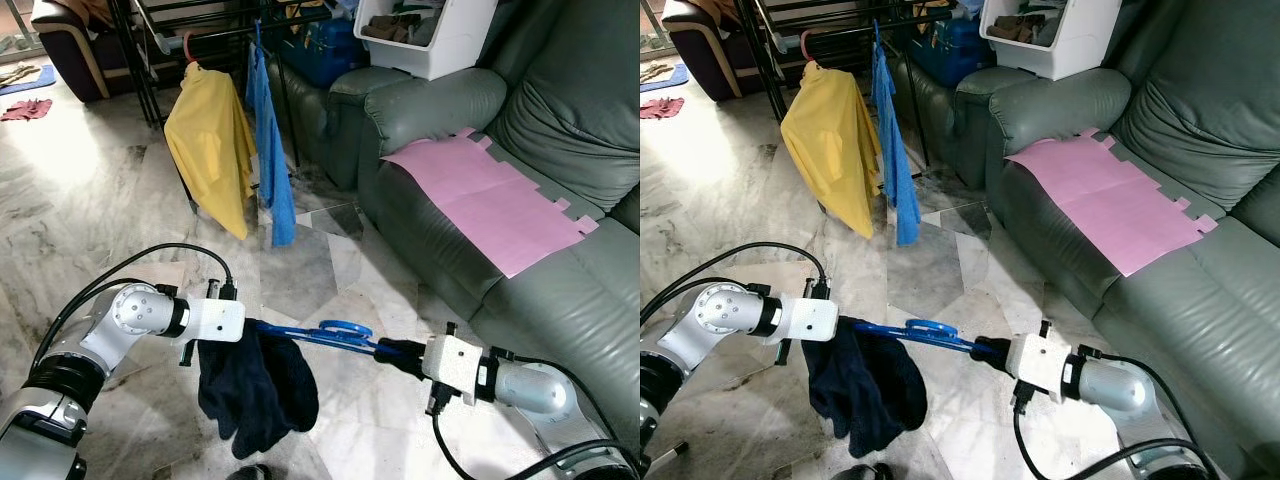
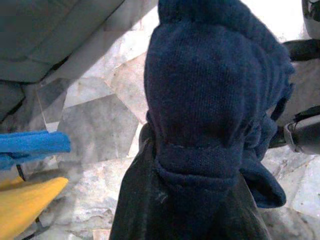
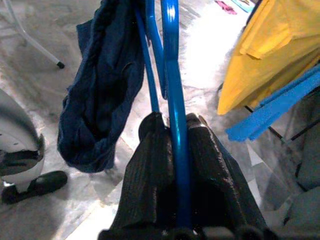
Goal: Hang hanger
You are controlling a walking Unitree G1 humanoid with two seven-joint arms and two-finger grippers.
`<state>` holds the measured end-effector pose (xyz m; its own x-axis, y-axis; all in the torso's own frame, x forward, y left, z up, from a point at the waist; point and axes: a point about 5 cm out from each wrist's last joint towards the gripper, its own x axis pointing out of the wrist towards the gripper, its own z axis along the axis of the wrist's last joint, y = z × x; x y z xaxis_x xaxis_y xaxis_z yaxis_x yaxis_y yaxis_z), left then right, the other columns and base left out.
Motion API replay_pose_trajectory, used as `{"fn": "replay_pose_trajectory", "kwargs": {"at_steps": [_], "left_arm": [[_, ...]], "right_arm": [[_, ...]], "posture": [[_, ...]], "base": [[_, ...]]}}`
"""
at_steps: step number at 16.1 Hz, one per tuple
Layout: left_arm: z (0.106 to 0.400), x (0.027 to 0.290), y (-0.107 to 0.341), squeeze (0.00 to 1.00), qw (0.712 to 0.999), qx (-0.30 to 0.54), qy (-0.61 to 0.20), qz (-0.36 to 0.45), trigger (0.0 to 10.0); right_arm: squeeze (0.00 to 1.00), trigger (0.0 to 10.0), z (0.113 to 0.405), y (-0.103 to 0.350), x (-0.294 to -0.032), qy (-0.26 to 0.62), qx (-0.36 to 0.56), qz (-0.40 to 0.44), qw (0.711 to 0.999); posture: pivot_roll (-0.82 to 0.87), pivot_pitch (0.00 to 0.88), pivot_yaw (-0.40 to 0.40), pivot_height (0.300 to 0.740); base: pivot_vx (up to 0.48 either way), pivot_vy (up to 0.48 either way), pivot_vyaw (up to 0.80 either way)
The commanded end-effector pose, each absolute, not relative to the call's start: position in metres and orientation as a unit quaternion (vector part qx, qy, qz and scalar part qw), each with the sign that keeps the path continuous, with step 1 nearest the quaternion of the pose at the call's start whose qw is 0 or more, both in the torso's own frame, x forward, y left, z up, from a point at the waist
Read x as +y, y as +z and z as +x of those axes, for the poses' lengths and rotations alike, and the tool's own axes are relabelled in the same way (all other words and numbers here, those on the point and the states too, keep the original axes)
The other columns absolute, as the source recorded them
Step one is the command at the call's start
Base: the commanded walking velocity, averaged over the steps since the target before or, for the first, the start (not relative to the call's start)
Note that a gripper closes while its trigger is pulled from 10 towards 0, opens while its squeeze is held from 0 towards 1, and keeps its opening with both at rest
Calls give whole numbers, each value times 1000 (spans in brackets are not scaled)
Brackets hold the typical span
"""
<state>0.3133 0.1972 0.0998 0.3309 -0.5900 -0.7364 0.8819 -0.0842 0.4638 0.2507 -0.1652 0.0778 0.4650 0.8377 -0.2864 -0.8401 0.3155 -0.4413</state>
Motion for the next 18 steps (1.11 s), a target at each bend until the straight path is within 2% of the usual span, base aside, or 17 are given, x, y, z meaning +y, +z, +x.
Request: {"fn": "replay_pose_trajectory", "kwargs": {"at_steps": [1,2,3,7,11,14,16,18], "left_arm": [[313,174,107,0,659,100,-581,466,0],[312,175,106,0,662,102,-580,463,0],[311,177,105,0,671,105,-574,457,0],[307,192,98,0,686,129,-554,454,0],[296,204,89,0,711,149,-538,427,0],[290,208,82,0,722,159,-528,418,0],[289,210,80,0,744,167,-512,396,0],[288,213,75,0,786,185,-480,343,0]], "right_arm": [[0,10000,253,80,-153,524,-14,-268,808],[0,10000,253,79,-153,523,-12,-262,811],[1000,10000,254,80,-153,521,-11,-258,814],[1000,10000,262,88,-169,521,3,-284,805],[1000,10000,293,117,-208,428,-2,-321,845],[1000,10000,305,134,-217,407,-10,-307,860],[1000,10000,309,140,-223,396,-9,-317,862],[1000,10000,322,156,-236,321,-29,-364,874]], "posture": [[5,94,-7,740],[5,94,-7,740],[6,95,-7,740],[6,94,-7,740],[6,94,-8,740],[4,94,-12,740],[6,97,-13,740],[5,99,-12,740]], "base": [[0,0,0],[0,0,0],[0,0,0],[0,0,0],[0,0,0],[0,0,0],[0,0,0],[0,0,0]]}}
